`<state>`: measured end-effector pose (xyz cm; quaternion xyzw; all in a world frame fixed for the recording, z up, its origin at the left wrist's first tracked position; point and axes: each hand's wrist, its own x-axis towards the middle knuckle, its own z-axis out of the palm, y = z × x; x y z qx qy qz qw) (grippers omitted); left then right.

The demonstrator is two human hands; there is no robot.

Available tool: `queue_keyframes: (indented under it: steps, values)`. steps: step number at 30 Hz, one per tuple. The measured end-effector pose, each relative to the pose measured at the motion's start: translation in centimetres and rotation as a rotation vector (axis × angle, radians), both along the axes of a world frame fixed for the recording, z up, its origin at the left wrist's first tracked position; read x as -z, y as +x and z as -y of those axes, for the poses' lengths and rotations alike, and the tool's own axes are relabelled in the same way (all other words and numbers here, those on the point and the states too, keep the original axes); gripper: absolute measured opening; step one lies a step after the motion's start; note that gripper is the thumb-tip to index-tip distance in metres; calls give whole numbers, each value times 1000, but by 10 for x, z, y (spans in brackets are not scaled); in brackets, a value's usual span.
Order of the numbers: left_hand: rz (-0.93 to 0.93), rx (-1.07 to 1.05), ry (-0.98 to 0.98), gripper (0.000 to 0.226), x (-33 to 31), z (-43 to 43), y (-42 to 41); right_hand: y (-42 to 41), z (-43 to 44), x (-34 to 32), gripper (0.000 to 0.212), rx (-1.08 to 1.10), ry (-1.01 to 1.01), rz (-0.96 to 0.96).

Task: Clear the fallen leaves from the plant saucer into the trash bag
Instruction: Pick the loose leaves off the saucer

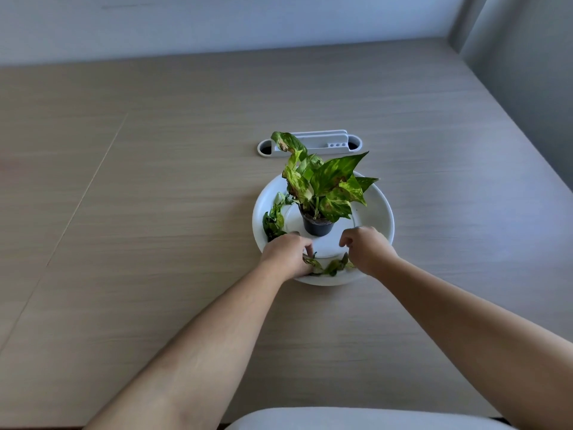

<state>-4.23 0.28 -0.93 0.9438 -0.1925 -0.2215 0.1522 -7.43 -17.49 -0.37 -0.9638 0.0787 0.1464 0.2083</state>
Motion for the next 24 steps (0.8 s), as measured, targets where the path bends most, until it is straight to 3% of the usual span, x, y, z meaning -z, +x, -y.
queue_keyframes:
  steps: [3,8,12,19,24]
  values:
    - [11,69,86,34,-1,5,-1,-3,-7,0,20,-12,-82,-66]
    - [91,114,126,17,1,11,-2,-5,-24,6,34,-107,-153,-115]
    - [12,42,22,21,6,8,-2,-1,-23,13,16,-146,-101,-102]
    - [-73,-34,-41,20,8,10,-2,-2,-12,15,25,-63,64,-85]
    - [-49,-133,-127,14,-2,5,0,8,4,-5,17,120,194,-35]
